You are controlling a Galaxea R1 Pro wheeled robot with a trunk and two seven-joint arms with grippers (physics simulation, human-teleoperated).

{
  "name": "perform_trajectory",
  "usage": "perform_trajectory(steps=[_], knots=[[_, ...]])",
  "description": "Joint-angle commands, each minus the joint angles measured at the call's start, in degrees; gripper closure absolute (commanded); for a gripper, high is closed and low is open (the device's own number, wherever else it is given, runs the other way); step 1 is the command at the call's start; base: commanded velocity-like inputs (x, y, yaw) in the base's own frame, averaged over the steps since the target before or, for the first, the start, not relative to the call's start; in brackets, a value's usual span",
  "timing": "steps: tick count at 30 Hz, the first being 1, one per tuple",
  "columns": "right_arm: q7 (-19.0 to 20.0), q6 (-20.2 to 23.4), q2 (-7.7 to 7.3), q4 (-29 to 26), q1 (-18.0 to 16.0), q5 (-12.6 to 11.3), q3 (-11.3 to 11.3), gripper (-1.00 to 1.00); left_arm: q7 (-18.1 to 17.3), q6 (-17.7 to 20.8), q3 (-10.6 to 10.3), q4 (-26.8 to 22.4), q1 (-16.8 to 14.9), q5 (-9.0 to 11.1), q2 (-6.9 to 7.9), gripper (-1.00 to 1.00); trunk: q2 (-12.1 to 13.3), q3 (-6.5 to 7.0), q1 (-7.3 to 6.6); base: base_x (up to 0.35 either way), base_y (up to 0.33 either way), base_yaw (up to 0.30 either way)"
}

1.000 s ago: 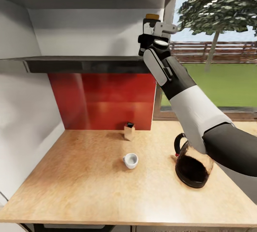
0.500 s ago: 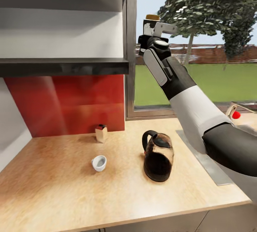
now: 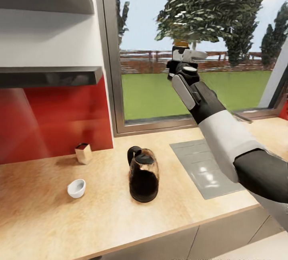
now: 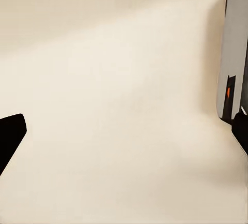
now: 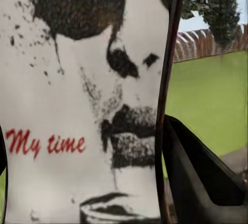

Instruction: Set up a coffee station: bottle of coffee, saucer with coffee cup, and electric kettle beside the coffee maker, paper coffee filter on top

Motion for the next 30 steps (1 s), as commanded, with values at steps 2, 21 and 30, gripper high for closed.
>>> perform_trajectory(steps=[2, 21, 30], knots=[[-0.49, -0.09, -0.98, -0.24, 3.76, -0.07, 0.24, 1.0, 0.12, -0.31, -0.46, 0.2, -0.03, 0.37, -0.01, -1.0, -0.16, -0.11, 0.02, 0.0, -0.289, -0.011], [-0.07, -11.88, -1.88, -13.05, 38.26, 9.85, 0.37, 1.0, 0.22, -0.39, -0.74, 0.12, 0.11, 0.2, -0.14, -1.0, -0.16, -0.11, 0.02, 0.0, -0.109, -0.001], [1.18, -12.57, -4.88, -23.5, 50.26, 9.89, 0.43, 1.0, 0.03, 1.48, -0.74, 0.12, 0.05, 0.2, -0.52, -1.0, -0.16, -0.11, 0.02, 0.163, -0.111, 0.0]])
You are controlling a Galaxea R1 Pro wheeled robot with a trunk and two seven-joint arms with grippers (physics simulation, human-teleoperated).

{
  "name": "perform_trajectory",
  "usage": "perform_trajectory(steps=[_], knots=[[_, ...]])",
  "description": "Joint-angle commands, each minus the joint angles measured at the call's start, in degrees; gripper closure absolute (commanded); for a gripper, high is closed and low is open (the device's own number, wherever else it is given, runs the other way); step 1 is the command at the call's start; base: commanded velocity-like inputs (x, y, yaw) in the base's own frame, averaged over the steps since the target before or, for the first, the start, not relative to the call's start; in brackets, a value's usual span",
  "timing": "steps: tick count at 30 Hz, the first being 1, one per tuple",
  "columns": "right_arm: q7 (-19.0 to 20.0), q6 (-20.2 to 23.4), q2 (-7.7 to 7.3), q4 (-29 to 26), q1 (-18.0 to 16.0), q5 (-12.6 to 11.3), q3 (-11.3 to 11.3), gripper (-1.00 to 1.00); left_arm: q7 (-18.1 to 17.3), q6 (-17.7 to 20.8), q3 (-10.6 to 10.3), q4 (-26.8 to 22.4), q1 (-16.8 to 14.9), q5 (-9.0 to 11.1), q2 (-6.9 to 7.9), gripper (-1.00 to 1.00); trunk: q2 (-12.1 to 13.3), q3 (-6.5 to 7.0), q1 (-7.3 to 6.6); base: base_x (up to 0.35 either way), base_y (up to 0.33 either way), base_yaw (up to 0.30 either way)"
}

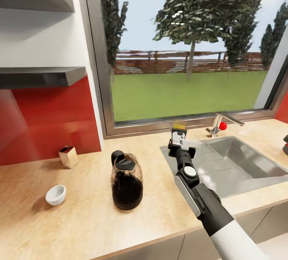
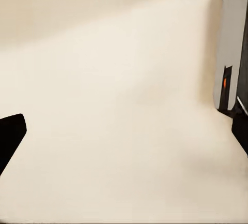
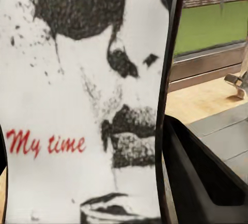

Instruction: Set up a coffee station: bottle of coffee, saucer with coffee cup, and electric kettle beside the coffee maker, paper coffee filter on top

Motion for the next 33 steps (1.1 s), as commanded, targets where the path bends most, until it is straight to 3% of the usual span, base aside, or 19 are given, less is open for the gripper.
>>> perform_trajectory(steps=[1, 4, 7, 25, 33], knots=[[1.23, 0.29, -0.06, -0.49, 0.47, -0.02, 0.11, 1.0, 0.18, 2.84, -0.43, 0.14, -0.09, 0.39, -0.21, -1.0, -0.13, -0.13, 0.06, 0.238, -0.167, 0.0], [2.73, 0.32, -0.12, -0.61, 0.77, 0.09, 0.07, 1.0, 0.29, 6.24, -0.4, -0.07, -0.09, 0.33, -0.33, -1.0, -0.13, -0.13, 0.06, 0.236, -0.17, 0.0], [3.15, 0.36, -1.04, -0.8, 0.85, -0.14, 0.09, 1.0, 0.31, 7.23, -0.47, -0.18, -0.11, 0.3, -0.37, -1.0, -0.13, -0.13, 0.06, 0.095, -0.238, 0.0], [3.06, 0.38, -1.23, -1.2, 1.1, -0.43, 0.2, 1.0, 0.35, 7.38, -0.4, -0.43, -0.19, 0.74, -0.46, -1.0, -0.13, -0.13, 0.06, 0.003, -0.275, -0.002], [3.1, 0.37, -1.23, -1.21, 1.11, -0.43, 0.2, 1.0, 0.34, 7.36, -0.4, -0.46, -0.19, 0.82, -0.46, -1.0, -0.13, -0.13, 0.06, 0.0, -0.277, -0.193]])
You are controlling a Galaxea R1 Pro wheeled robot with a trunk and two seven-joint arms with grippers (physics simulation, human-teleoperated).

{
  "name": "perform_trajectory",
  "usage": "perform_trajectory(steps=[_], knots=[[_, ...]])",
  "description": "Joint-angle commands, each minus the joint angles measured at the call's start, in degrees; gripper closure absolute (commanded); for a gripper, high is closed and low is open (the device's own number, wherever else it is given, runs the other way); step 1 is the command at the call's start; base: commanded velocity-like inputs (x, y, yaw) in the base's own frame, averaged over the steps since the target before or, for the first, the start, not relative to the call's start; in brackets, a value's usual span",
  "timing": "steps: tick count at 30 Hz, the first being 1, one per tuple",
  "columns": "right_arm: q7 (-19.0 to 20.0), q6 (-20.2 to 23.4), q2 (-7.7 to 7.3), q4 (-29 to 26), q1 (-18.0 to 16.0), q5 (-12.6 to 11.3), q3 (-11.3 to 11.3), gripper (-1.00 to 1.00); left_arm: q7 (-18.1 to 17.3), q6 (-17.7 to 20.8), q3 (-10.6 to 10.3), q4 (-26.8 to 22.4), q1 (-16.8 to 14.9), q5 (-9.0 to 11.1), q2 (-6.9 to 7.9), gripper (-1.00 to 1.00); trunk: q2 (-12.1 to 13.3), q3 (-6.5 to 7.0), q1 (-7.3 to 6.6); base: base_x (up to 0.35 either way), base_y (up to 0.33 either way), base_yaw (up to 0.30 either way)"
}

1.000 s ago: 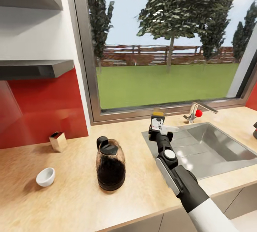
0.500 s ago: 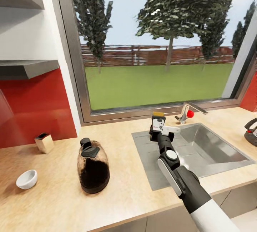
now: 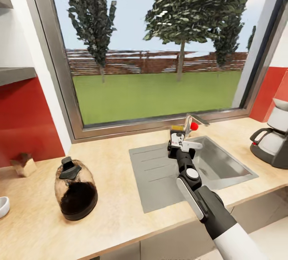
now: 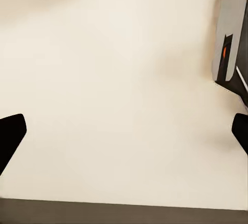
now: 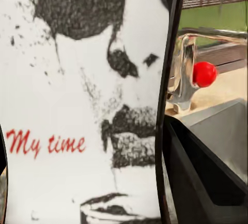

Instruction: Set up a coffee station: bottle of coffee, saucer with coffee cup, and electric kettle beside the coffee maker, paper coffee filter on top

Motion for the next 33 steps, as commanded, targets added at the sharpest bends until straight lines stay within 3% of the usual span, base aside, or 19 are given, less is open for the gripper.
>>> perform_trajectory(steps=[1, 16, 33], knots=[[-0.57, 0.24, -0.07, -0.1, -0.08, -0.19, 0.21, 1.0, 0.12, 0.1, -0.49, 0.03, -0.05, 0.46, -0.01, -1.0, -0.14, -0.13, 0.04, 0.0, -0.277, -0.256], [-0.58, 0.24, -0.07, 0.06, -0.05, -0.19, 0.21, 1.0, 0.17, 0.1, -0.4, 0.03, -0.05, 0.55, -0.01, -1.0, -0.14, -0.13, 0.04, 0.0, -0.277, -0.26], [-0.61, 0.24, -0.07, 0.22, 0.08, -0.19, 0.21, 1.0, 0.16, 0.1, -0.31, 0.03, -0.05, 0.64, -0.11, -1.0, -0.14, -0.13, 0.04, 0.133, -0.277, -0.01]])
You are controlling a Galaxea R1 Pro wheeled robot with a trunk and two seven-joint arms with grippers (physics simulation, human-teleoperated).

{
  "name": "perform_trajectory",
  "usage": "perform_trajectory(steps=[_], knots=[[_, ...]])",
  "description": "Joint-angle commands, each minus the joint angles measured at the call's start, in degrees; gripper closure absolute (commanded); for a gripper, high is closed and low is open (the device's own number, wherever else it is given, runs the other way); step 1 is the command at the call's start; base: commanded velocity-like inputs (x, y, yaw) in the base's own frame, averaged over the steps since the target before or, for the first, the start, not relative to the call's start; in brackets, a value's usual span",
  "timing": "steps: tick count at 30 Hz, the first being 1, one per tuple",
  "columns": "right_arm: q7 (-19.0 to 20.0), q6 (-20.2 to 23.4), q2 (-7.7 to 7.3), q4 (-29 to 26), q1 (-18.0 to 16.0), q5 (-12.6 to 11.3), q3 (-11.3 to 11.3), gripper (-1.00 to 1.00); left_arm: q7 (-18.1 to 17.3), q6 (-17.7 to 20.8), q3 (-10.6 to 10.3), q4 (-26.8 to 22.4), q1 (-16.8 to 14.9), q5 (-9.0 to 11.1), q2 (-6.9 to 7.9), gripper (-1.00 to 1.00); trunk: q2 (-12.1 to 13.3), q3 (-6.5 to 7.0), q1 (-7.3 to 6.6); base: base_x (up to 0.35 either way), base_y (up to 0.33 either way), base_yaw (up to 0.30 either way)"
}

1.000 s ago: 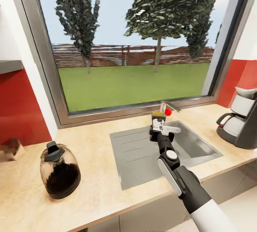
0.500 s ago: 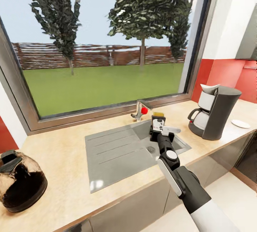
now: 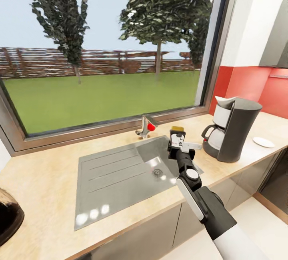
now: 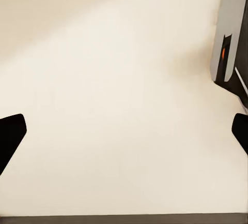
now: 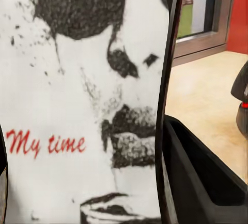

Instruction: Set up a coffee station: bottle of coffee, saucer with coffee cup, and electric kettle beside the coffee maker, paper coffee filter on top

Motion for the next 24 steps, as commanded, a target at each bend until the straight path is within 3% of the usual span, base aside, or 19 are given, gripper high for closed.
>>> perform_trajectory(steps=[1, 10, 18, 24], knots=[[-0.54, 0.21, -0.07, -0.06, -0.08, -0.16, 0.2, 1.0, 0.1, 0.1, -0.48, 0.03, -0.05, 0.41, -0.13, -1.0, -0.14, -0.13, 0.05, 0.184, -0.277, 0.0], [-0.63, -0.49, -0.04, 2.37, -0.01, -0.02, 0.2, 1.0, 0.11, 0.1, -0.49, 0.03, -0.05, 0.17, -1.0, -1.0, -0.14, -0.13, 0.05, 0.191, -0.277, 0.0], [-0.45, -12.15, 0.03, 9.76, 0.18, 0.05, 0.28, 1.0, 0.08, 0.02, -0.5, 0.03, -0.05, 0.2, -1.04, -1.0, -0.14, -0.13, 0.05, 0.091, -0.177, 0.0], [-0.45, -14.12, 0.26, 11.96, 0.47, 0.07, 0.29, 1.0, 0.07, 0.01, -0.57, 0.03, -0.05, 0.14, -1.1, -1.0, -0.14, -0.13, 0.05, 0.006, -0.013, 0.0]])
